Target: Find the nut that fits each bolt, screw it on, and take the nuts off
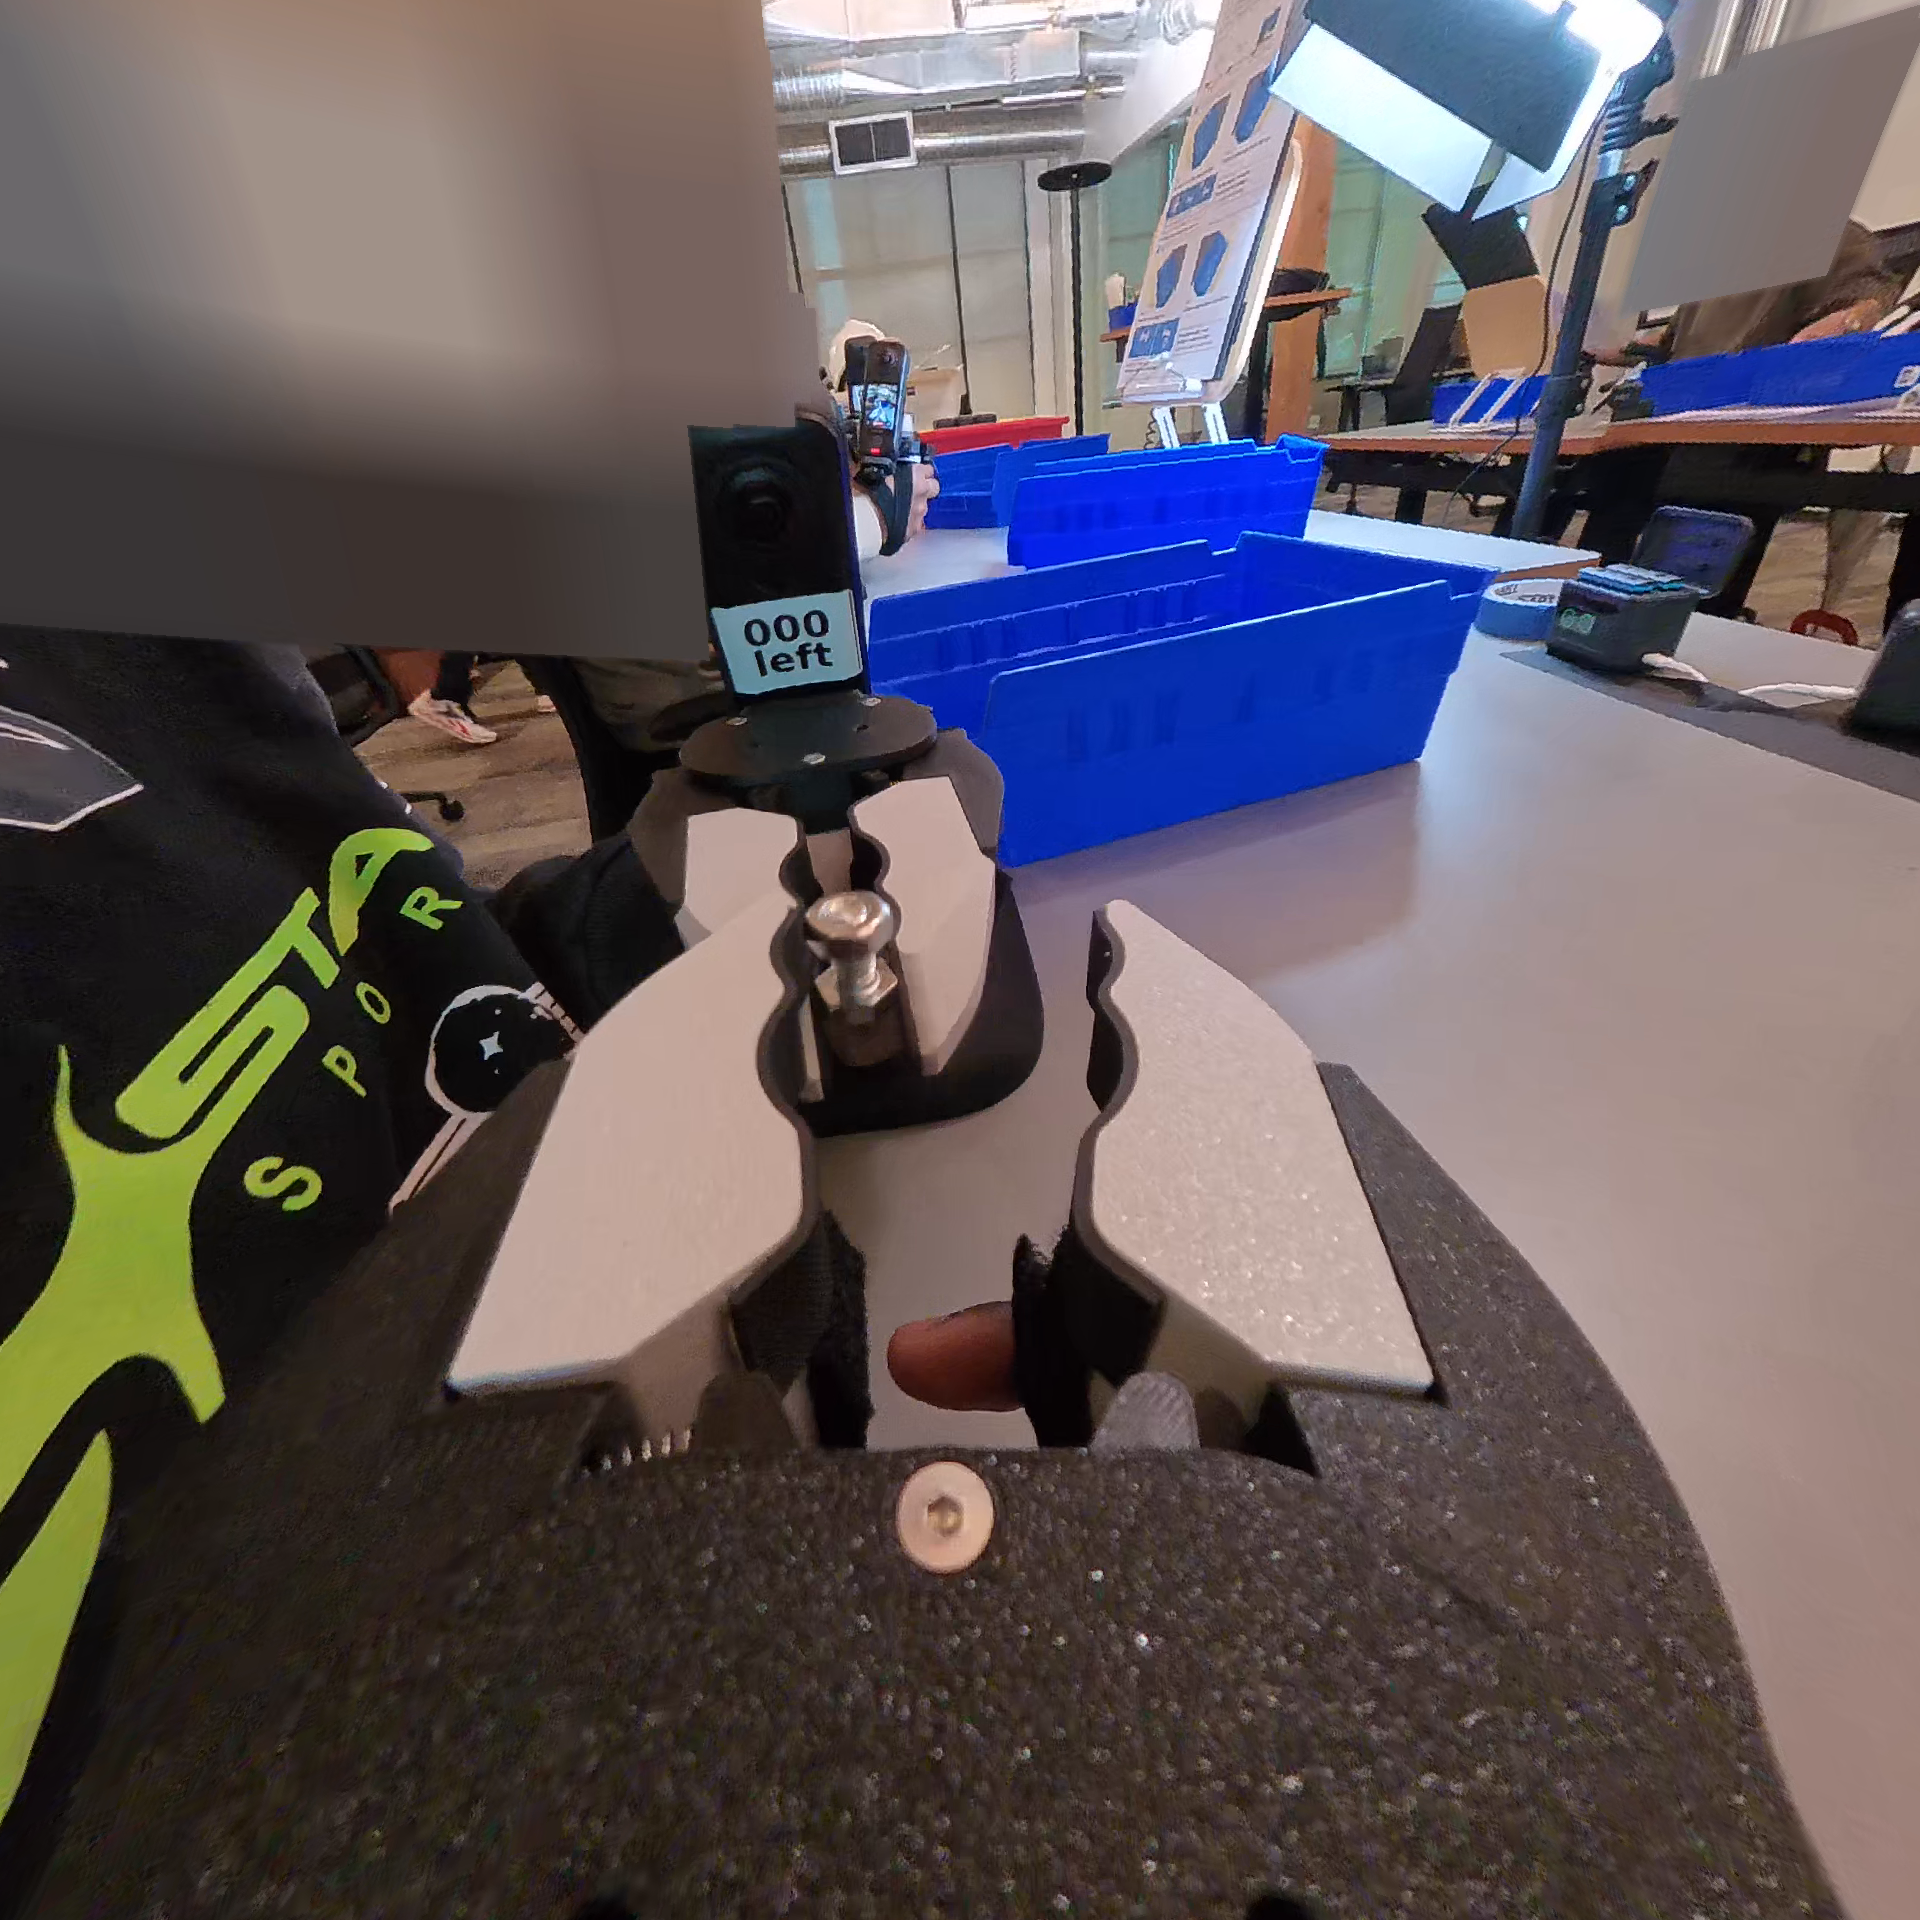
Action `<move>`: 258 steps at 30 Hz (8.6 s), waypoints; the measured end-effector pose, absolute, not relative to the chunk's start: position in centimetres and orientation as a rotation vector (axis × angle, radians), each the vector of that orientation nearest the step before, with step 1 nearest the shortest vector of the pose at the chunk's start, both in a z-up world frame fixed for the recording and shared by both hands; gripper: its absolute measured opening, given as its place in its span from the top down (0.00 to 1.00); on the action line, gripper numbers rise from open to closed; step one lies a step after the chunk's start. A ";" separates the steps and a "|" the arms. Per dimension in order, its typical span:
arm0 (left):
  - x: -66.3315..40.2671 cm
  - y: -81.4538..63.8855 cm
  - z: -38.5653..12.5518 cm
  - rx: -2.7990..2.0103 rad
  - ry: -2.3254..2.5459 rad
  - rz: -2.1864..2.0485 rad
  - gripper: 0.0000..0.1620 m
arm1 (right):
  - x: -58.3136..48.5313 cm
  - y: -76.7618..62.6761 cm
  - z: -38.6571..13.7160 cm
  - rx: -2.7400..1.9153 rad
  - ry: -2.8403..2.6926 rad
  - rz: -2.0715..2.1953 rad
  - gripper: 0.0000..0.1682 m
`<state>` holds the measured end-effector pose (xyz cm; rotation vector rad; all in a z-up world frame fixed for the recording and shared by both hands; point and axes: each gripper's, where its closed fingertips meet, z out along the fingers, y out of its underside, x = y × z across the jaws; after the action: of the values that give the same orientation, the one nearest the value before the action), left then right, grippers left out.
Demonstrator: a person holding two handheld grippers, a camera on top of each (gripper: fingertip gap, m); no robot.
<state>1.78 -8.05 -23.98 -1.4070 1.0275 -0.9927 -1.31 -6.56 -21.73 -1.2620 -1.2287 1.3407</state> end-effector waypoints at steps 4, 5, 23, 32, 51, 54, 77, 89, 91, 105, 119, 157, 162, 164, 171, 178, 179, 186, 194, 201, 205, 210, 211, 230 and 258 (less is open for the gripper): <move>1.7 -8.1 -23.9 -1.400 1.028 -1.002 0.90 | 0.4 -5.5 -21.5 -1.270 -1.162 1.325 0.86; 1.7 -8.1 -23.9 -1.401 1.029 -0.996 0.90 | 0.8 -5.2 -21.4 -1.270 -1.145 1.316 0.89; 1.8 -8.0 -24.1 -1.414 1.035 -0.979 0.90 | -3.0 -7.3 -21.5 -1.247 -1.242 1.354 0.69; 1.8 -8.1 -24.1 -1.410 1.035 -0.985 0.90 | -2.1 -6.8 -21.5 -1.254 -1.215 1.343 0.68; 1.9 -8.0 -24.1 -1.416 1.034 -0.978 0.90 | -1.0 -7.0 -20.8 -1.219 -1.192 1.369 0.70; 1.9 -8.0 -24.1 -1.416 1.034 -0.976 0.90 | -2.2 -7.4 -21.1 -1.221 -1.221 1.372 0.69; 1.9 -8.0 -24.1 -1.417 1.030 -0.980 0.90 | 1.0 -6.0 -20.6 -1.243 -1.201 1.305 0.80; 1.8 -7.8 -24.1 -1.426 1.016 -0.971 0.90 | -1.9 -7.7 -21.0 -1.257 -1.295 1.310 0.78; 1.8 -7.8 -24.1 -1.425 1.018 -0.972 0.90 | -2.1 -7.5 -21.2 -1.265 -1.291 1.302 0.78; 1.7 -7.7 -24.1 -1.422 1.010 -0.981 0.90 | -0.3 -7.1 -21.0 -1.263 -1.283 1.295 0.80; 1.9 -8.5 -24.1 -1.394 1.064 -1.019 0.90 | -0.8 -8.9 -21.3 -1.201 -1.460 1.262 0.91; -0.8 -3.8 -22.1 -1.411 0.595 -0.716 0.90 | -2.9 -4.6 -19.3 -1.403 -0.949 1.247 0.83; -0.8 -3.9 -22.2 -1.411 0.602 -0.716 0.90 | -2.9 -4.6 -19.4 -1.397 -0.970 1.225 0.91; -0.7 -4.0 -22.2 -1.410 0.612 -0.727 0.90 | -2.8 -4.8 -19.4 -1.389 -0.992 1.225 0.91; 0.3 -6.1 -21.9 -1.375 0.747 -1.004 0.91 | -2.3 -6.4 -19.1 -1.277 -1.153 1.267 0.91; 0.9 -8.9 -21.7 -1.348 0.851 -1.381 0.91 | -1.8 -8.7 -18.0 -1.094 -1.281 1.309 0.91; 0.9 -9.0 -21.6 -1.340 0.849 -1.408 0.91 | -1.7 -8.8 -17.8 -1.078 -1.288 1.307 0.91; 0.3 -8.2 -21.3 -1.317 0.806 -1.282 0.91 | 0.0 -6.6 -17.1 -1.144 -1.224 1.203 0.91; -1.4 -6.2 -21.1 -1.325 0.681 -1.095 0.90 | 11.2 4.2 -16.9 -1.553 -0.879 0.682 0.91; -1.2 -6.1 -21.3 -1.331 0.689 -1.071 0.90 | 23.1 11.1 -20.4 -1.908 -0.632 0.266 0.91; -1.2 -6.2 -21.4 -1.331 0.698 -1.070 0.90 | 25.7 13.6 -23.6 -2.092 -0.584 0.171 0.90; -1.1 -6.3 -21.5 -1.333 0.705 -1.067 0.90 | 26.4 15.5 -28.2 -2.313 -0.647 0.165 0.90; -1.1 -6.2 -21.4 -1.333 0.703 -1.068 0.90 | 26.5 15.7 -29.1 -2.353 -0.656 0.176 0.90; -1.0 -6.2 -21.6 -1.338 0.716 -1.062 0.90 | 27.5 16.3 -33.7 -2.586 -0.683 0.179 0.90; -0.8 -6.3 -21.8 -1.348 0.737 -1.027 0.90 | -2.3 -6.2 -19.4 -1.426 -1.500 1.104 0.90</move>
<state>-0.76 -6.26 -21.84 -1.3478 0.7374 -1.0272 -2.31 -6.22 -19.43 -1.4262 -1.4996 1.1041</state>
